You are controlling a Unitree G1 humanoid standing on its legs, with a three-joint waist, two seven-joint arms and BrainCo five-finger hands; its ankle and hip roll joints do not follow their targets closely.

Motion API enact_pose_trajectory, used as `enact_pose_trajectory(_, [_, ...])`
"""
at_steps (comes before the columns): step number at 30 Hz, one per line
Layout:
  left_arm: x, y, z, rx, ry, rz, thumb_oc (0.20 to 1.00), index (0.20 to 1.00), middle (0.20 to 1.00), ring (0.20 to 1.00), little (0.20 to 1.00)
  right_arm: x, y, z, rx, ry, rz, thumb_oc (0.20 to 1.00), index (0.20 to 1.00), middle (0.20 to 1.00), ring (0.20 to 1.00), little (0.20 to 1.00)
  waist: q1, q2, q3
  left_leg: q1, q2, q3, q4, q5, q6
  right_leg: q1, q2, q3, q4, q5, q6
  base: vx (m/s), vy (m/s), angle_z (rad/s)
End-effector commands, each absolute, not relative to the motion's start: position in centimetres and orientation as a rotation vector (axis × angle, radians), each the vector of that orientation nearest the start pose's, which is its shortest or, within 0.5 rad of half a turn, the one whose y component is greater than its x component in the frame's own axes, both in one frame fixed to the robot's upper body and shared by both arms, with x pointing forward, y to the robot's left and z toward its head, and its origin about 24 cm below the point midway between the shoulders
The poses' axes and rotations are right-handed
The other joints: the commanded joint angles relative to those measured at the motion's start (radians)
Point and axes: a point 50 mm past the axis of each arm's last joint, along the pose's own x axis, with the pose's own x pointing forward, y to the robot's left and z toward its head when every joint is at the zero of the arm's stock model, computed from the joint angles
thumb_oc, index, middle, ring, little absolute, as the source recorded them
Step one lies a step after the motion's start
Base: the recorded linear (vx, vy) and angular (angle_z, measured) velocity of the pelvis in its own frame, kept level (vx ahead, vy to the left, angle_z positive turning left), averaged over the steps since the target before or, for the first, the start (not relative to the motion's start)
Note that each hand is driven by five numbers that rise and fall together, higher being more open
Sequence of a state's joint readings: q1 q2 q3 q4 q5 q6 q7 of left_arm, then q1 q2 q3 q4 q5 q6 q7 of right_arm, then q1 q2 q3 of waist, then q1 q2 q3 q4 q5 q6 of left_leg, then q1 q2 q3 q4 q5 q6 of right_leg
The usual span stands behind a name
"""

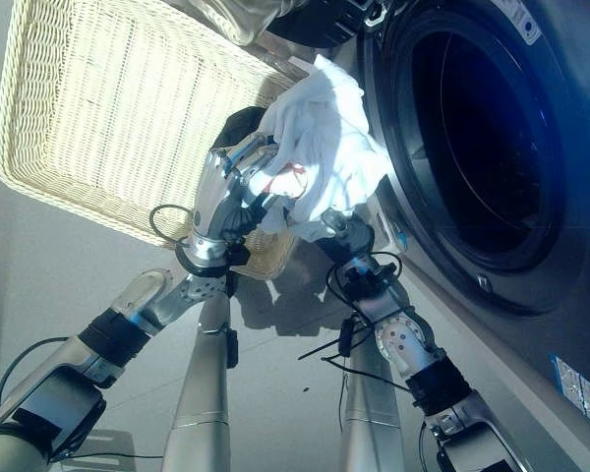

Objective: Put the clothes into the washing machine.

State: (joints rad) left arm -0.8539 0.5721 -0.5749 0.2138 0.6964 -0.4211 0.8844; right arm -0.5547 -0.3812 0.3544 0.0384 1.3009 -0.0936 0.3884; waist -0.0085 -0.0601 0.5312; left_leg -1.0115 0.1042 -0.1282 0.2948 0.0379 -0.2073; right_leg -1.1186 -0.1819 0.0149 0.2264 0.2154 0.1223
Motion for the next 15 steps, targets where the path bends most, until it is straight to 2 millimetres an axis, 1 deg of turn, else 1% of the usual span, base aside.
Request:
enact_pose_trajectory(1, [28.1, 6.7, 23.9, 0.888, -1.641, -0.081, 0.2, 0.2, 0.2, 0.2, 0.2, 27.1, -7.4, 22.0, 0.808, -0.551, 1.243, 1.0, 1.0, 1.0, 1.0, 1.0, -0.003, 0.016, -0.011, -0.036, -0.103, -0.012, -0.028, 0.099, 0.162, 0.016, 0.022, -0.074, 0.054, 0.005, 0.038, 0.0, 0.0, 0.0])
enact_pose_trajectory(5, [28.2, 6.5, 23.7, 0.915, -1.63, -0.125, 0.2, 0.2, 0.2, 0.2, 0.2, 26.7, -7.6, 22.5, 0.8, -0.6, 1.276, 1.0, 1.0, 1.0, 1.0, 1.0, -0.004, 0.015, -0.011, -0.037, -0.103, -0.015, -0.024, 0.097, 0.161, 0.015, 0.021, -0.073, 0.054, 0.008, 0.04, 0.0, 0.0, 0.0])
enact_pose_trajectory(10, [28.2, 6.3, 23.5, 0.941, -1.622, -0.183, 0.2, 0.2, 0.2, 0.2, 0.2, 26.7, -7.8, 22.9, 0.803, -0.64, 1.27, 1.0, 1.0, 1.0, 1.0, 1.0, -0.004, 0.015, -0.011, -0.035, -0.104, -0.015, -0.027, 0.097, 0.16, 0.018, 0.021, -0.075, 0.05, 0.01, 0.042, 0.0, 0.0, 0.0])
enact_pose_trajectory(11, [28.0, 6.1, 23.4, 0.955, -1.624, -0.215, 0.2, 0.2, 0.2, 0.2, 0.2, 26.7, -7.8, 23.0, 0.808, -0.643, 1.274, 0.777, 0.777, 0.777, 0.777, 0.777, -0.005, 0.014, -0.011, -0.037, -0.104, -0.015, -0.026, 0.097, 0.16, 0.017, 0.022, -0.075, 0.05, 0.011, 0.042, 0.0, 0.0, 0.0])
enact_pose_trajectory(12, [27.9, 6.0, 23.3, 0.958, -1.625, -0.232, 0.2, 0.2, 0.2, 0.2, 0.2, 26.7, -7.8, 23.0, 0.808, -0.641, 1.274, 0.507, 0.507, 0.507, 0.507, 0.507, -0.005, 0.013, -0.011, -0.038, -0.104, -0.015, -0.025, 0.096, 0.16, 0.015, 0.022, -0.074, 0.051, 0.011, 0.042, 0.0, 0.0, 0.0])
enact_pose_trajectory(13, [27.8, 5.9, 23.3, 0.967, -1.631, -0.251, 0.2, 0.2, 0.2, 0.2, 0.2, 26.7, -7.8, 23.0, 0.81, -0.633, 1.275, 0.2, 0.2, 0.2, 0.2, 0.2, -0.007, 0.013, -0.011, -0.039, -0.103, -0.014, -0.023, 0.096, 0.16, 0.014, 0.023, -0.074, 0.052, 0.012, 0.042, 0.0, 0.0, 0.0])
enact_pose_trajectory(15, [27.6, 5.6, 23.2, 0.98, -1.642, -0.279, 0.2, 0.2, 0.2, 0.2, 0.2, 26.6, -7.7, 23.0, 0.805, -0.621, 1.277, 0.2, 0.2, 0.2, 0.2, 0.2, -0.008, 0.011, -0.011, -0.039, -0.102, -0.013, -0.023, 0.096, 0.16, 0.013, 0.023, -0.073, 0.053, 0.012, 0.042, 0.0, 0.0, 0.0])
